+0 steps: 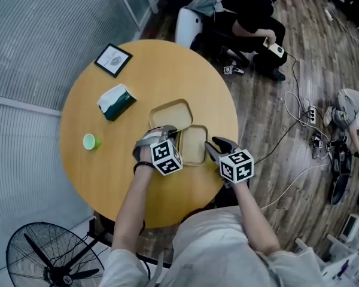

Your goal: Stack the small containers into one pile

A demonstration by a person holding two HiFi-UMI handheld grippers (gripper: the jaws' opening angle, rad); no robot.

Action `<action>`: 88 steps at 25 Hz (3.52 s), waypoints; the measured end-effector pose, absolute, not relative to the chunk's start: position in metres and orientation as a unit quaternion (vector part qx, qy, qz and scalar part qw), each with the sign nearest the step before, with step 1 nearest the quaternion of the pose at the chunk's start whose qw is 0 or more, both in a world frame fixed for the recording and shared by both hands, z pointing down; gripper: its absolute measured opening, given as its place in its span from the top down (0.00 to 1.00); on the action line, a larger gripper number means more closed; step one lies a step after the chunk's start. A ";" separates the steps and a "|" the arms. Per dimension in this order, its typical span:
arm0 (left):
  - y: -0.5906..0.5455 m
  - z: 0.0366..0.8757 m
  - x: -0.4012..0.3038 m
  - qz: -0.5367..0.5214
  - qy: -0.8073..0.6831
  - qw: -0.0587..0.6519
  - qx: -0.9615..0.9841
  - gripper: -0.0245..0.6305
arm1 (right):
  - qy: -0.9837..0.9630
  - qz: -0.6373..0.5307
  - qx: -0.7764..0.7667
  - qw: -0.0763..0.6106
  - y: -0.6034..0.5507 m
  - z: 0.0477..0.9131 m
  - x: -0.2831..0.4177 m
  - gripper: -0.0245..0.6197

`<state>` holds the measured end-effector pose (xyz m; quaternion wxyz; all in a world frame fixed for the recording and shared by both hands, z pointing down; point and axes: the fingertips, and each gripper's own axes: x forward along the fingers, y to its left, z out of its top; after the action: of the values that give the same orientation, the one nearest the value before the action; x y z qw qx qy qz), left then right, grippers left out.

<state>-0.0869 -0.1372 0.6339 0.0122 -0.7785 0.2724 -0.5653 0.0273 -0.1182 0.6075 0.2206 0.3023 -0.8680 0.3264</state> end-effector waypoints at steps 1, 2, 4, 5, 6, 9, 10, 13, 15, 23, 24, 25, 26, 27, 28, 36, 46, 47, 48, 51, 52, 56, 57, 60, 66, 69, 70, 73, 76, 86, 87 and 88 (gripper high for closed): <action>-0.132 0.633 -0.081 -0.567 0.263 0.020 -0.780 0.93 | -0.868 0.326 0.306 0.217 -0.122 0.604 0.030 0.76; -0.126 0.632 -0.076 -0.569 0.253 0.027 -0.782 0.93 | -0.867 0.327 0.310 0.212 -0.127 0.601 0.032 0.76; -0.113 0.633 -0.064 -0.571 0.238 0.037 -0.785 0.93 | -0.865 0.332 0.319 0.198 -0.134 0.593 0.034 0.76; -0.108 0.633 -0.058 -0.570 0.233 0.040 -0.787 0.93 | -0.865 0.334 0.322 0.193 -0.138 0.590 0.033 0.76; -0.103 0.633 -0.052 -0.568 0.229 0.042 -0.789 0.93 | -0.864 0.336 0.324 0.190 -0.140 0.589 0.032 0.76; -0.089 0.630 -0.034 -0.561 0.226 0.048 -0.795 0.93 | -0.856 0.351 0.330 0.188 -0.143 0.593 0.026 0.76; -0.085 0.628 -0.028 -0.559 0.227 0.048 -0.796 0.93 | -0.852 0.361 0.333 0.185 -0.143 0.594 0.024 0.76; -0.073 0.622 -0.012 -0.553 0.232 0.052 -0.798 0.93 | -0.840 0.380 0.342 0.182 -0.141 0.599 0.022 0.76; -0.065 0.620 -0.005 -0.552 0.234 0.054 -0.799 0.93 | -0.834 0.378 0.353 0.192 -0.140 0.603 0.022 0.76; -0.044 0.613 0.008 -0.518 0.263 0.017 -0.814 0.93 | -0.816 0.344 0.393 0.248 -0.136 0.616 0.026 0.93; -0.043 0.613 0.008 -0.512 0.264 0.012 -0.818 0.91 | -0.815 0.342 0.393 0.254 -0.135 0.618 0.026 0.93; -0.041 0.612 0.009 -0.505 0.264 0.007 -0.822 0.89 | -0.814 0.341 0.392 0.259 -0.135 0.620 0.026 0.93; -0.040 0.610 0.009 -0.497 0.266 0.003 -0.826 0.87 | -0.813 0.342 0.391 0.262 -0.135 0.622 0.027 0.93; -0.038 0.607 0.010 -0.489 0.267 -0.003 -0.831 0.84 | -0.813 0.344 0.390 0.262 -0.135 0.623 0.029 0.93; -0.036 0.604 0.011 -0.480 0.267 -0.007 -0.835 0.83 | -0.813 0.347 0.388 0.259 -0.135 0.623 0.031 0.93; -0.031 0.577 0.001 -0.426 0.289 -0.038 -0.856 0.83 | -0.840 0.297 0.341 0.301 -0.148 0.622 0.040 0.94; -0.029 0.576 -0.053 -0.371 0.374 -0.122 -0.841 0.96 | -0.883 0.243 0.209 0.342 -0.170 0.617 0.030 0.94; -0.028 0.578 -0.057 -0.370 0.381 -0.129 -0.837 0.95 | -0.887 0.236 0.188 0.349 -0.169 0.618 0.027 0.93; -0.027 0.581 -0.061 -0.370 0.386 -0.138 -0.833 0.96 | -0.890 0.231 0.168 0.355 -0.169 0.619 0.024 0.93; -0.024 0.593 -0.071 -0.365 0.400 -0.174 -0.822 0.96 | -0.897 0.228 0.116 0.361 -0.171 0.619 0.014 0.94; -0.024 0.598 -0.074 -0.363 0.404 -0.187 -0.819 0.96 | -0.899 0.230 0.102 0.359 -0.173 0.618 0.010 0.94; -0.024 0.616 -0.078 -0.358 0.417 -0.230 -0.803 0.96 | -0.906 0.240 0.043 0.346 -0.175 0.613 -0.004 0.94; -0.025 0.620 -0.077 -0.353 0.419 -0.239 -0.802 0.96 | -0.907 0.242 0.025 0.345 -0.175 0.613 -0.008 0.93; -0.028 0.627 -0.071 -0.337 0.422 -0.260 -0.800 0.96 | -0.907 0.238 -0.027 0.346 -0.170 0.618 -0.017 0.94; -0.033 0.633 -0.067 -0.332 0.425 -0.278 -0.795 0.96 | -0.906 0.219 -0.078 0.354 -0.170 0.628 -0.032 0.93; -0.030 0.637 -0.064 -0.322 0.432 -0.292 -0.790 0.96 | -0.905 0.213 -0.093 0.357 -0.168 0.633 -0.033 0.93; -0.029 0.638 -0.063 -0.320 0.433 -0.295 -0.789 0.96 | -0.905 0.212 -0.096 0.356 -0.167 0.634 -0.033 0.93; -0.026 0.645 -0.064 -0.315 0.437 -0.303 -0.786 0.96 | -0.906 0.210 -0.099 0.353 -0.163 0.643 -0.034 0.93; -0.023 0.652 -0.065 -0.304 0.445 -0.316 -0.781 0.96 | -0.906 0.214 -0.104 0.351 -0.161 0.650 -0.034 0.93; -0.021 0.655 -0.068 -0.288 0.454 -0.326 -0.778 0.96 | -0.909 0.203 -0.101 0.350 -0.166 0.656 -0.031 0.93; -0.022 0.656 -0.066 -0.287 0.453 -0.328 -0.778 0.96 | -0.909 0.200 -0.101 0.351 -0.168 0.656 -0.032 0.93; -0.022 0.657 -0.066 -0.286 0.453 -0.329 -0.778 0.96 | -0.909 0.197 -0.101 0.353 -0.170 0.657 -0.032 0.93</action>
<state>-0.0657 -0.0224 0.6565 -0.3286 -0.7779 0.4531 -0.2857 -0.0319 -0.1699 0.6574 0.3526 -0.1014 -0.9092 0.1969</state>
